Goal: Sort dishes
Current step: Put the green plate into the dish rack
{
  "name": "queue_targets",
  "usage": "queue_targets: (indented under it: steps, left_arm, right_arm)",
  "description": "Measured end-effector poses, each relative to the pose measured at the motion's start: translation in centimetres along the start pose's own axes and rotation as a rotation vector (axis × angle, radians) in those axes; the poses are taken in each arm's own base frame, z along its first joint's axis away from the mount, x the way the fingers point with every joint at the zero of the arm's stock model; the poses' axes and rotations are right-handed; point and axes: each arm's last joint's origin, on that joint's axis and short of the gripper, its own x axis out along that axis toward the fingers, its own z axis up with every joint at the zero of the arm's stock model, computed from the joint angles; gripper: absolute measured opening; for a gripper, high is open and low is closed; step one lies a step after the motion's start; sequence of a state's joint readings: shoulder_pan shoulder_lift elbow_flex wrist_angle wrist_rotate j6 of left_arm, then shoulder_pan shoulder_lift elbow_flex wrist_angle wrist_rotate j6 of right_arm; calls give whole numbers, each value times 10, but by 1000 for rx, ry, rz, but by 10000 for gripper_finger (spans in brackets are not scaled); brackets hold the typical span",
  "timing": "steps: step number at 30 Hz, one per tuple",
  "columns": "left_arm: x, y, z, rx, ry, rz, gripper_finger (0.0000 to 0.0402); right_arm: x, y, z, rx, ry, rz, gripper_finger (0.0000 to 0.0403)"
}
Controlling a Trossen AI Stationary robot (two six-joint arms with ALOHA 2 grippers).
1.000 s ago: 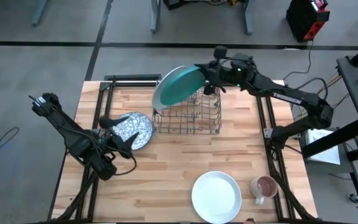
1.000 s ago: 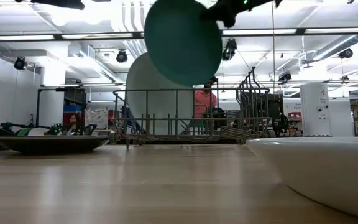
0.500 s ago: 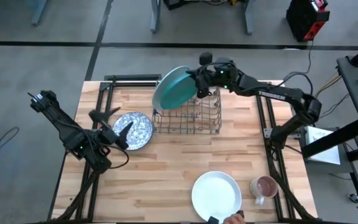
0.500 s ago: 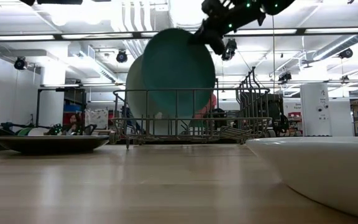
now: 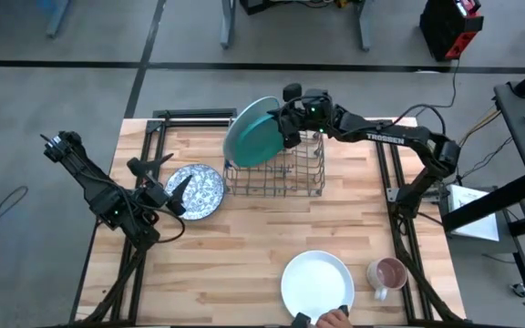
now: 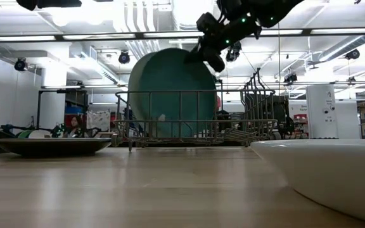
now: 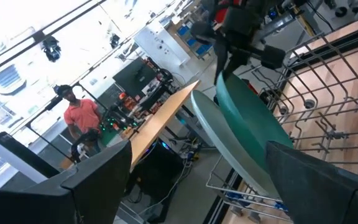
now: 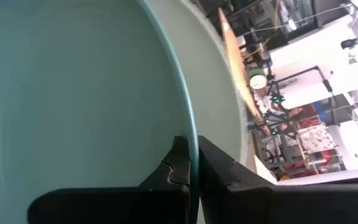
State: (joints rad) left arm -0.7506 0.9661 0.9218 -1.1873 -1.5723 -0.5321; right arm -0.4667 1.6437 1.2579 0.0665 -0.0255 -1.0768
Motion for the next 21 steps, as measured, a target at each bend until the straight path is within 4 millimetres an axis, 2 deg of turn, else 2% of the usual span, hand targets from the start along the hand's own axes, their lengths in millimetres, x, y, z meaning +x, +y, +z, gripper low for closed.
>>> queue_targets:
  steps: [10,21]
  left_arm:
    - [0,1,0,-7,1,1,355]
    - [0,1,0,-7,1,1,355]
  right_arm:
    - [8,6,-4,7,16,13,9]
    - [8,4,-2,70,12,18,62]
